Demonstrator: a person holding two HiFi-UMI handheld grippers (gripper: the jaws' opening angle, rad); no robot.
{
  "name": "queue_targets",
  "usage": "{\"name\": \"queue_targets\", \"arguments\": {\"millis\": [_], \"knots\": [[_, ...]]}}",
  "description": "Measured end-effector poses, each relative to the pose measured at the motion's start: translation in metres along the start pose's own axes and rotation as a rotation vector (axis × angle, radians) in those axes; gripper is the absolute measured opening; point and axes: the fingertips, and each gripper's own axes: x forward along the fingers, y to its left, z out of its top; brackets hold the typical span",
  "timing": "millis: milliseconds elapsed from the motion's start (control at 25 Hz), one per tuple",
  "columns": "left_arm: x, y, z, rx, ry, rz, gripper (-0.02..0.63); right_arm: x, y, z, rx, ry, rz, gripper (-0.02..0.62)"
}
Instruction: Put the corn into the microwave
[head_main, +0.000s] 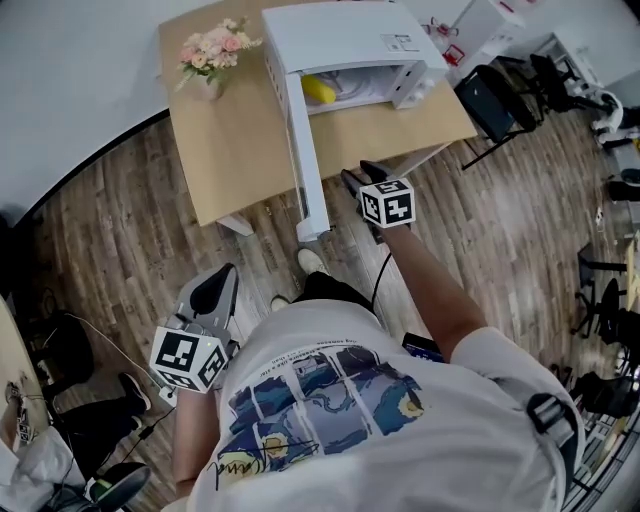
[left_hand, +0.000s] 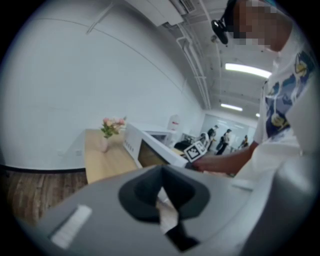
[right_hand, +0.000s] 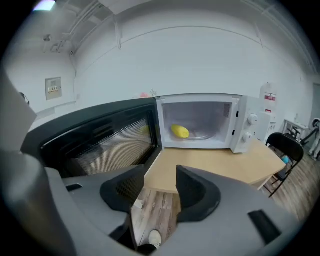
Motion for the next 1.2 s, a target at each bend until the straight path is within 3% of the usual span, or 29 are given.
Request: {"name": "queue_targets", "arguments": {"millis": [680,1200], "knots": [[-0.025,-0.021,-0.035,0.01,-0.005,-0.091,0.009,-0.11,0.071,-0.01,0.002,-0.093,0.024,0.123],[-0.051,-0.024,-0.054,-0.007,-0.014,-0.072,0.009,-0.138,0.099,-0.01,-0.03,-0.113,0.023,0.078]]}}
